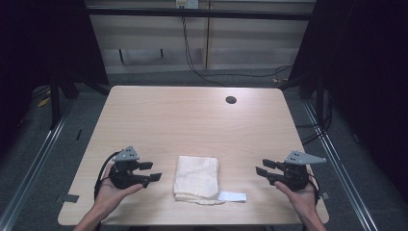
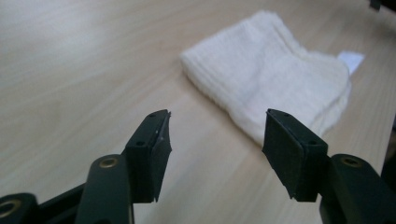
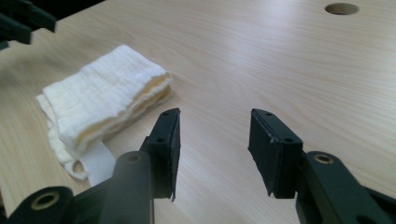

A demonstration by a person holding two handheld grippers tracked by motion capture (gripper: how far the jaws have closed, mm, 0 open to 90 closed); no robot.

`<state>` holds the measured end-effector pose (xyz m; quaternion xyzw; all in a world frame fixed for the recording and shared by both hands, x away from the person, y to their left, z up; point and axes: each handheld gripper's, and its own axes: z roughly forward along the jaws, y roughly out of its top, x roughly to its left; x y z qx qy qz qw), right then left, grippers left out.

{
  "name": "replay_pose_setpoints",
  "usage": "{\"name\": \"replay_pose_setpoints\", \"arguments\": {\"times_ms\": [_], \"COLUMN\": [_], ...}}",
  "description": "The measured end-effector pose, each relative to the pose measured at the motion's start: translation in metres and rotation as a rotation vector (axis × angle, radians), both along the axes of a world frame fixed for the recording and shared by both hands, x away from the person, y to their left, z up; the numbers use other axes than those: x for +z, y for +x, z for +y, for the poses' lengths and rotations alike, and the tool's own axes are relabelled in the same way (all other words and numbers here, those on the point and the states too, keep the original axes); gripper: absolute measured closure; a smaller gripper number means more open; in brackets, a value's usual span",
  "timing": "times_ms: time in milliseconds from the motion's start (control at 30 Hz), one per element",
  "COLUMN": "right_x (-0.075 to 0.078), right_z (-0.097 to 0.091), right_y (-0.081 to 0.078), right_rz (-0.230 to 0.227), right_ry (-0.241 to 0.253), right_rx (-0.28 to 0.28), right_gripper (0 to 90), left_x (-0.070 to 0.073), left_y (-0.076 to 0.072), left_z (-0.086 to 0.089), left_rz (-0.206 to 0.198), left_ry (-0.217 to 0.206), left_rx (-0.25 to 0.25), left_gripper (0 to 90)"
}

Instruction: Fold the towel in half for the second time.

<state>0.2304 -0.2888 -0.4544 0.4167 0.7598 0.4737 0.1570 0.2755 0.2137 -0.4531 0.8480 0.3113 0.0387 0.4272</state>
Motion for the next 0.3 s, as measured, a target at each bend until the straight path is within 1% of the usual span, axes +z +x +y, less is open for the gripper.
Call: {"name": "replay_pose_setpoints", "arguments": {"times_ms": [33,67,100,133,167,200,233,267,300], "right_x": [0.000,0.000,-0.001,-0.001,-0.001,-0.002,-0.004,-0.006,-0.009], "right_z": [-0.003,-0.007,-0.010,-0.013,-0.015,-0.018,-0.019,-0.020,-0.021], "right_y": [-0.001,-0.002,-0.003,-0.003,-0.004,-0.004,-0.005,-0.005,-0.004], "right_rz": [-0.005,-0.005,-0.004,-0.001,-0.009,-0.014,-0.021,-0.028,-0.021], "right_ry": [0.012,0.029,0.035,0.036,0.047,0.061,0.074,0.083,0.097], "right_rx": [-0.012,-0.020,-0.029,-0.042,-0.056,-0.066,-0.079,-0.089,-0.088], "right_gripper": [51.9,49.7,48.1,46.7,45.8,45.4,44.8,44.4,44.3], "left_x": [-0.001,-0.003,-0.004,-0.007,-0.010,-0.012,-0.015,-0.018,-0.019], "left_y": [-0.004,-0.008,-0.010,-0.011,-0.013,-0.013,-0.011,-0.010,-0.010], "left_z": [0.004,0.007,0.011,0.014,0.018,0.021,0.023,0.025,0.024], "left_rz": [0.002,-0.005,-0.018,-0.039,-0.065,-0.065,-0.032,-0.026,-0.029], "left_ry": [-0.016,-0.012,0.000,0.004,0.012,0.027,0.008,-0.008,0.003], "left_rx": [0.007,0.012,0.019,0.042,0.083,0.106,0.094,0.092,0.103], "left_gripper": [38.6,38.5,37.5,36.7,36.8,36.8,36.7,36.8,36.9]}}
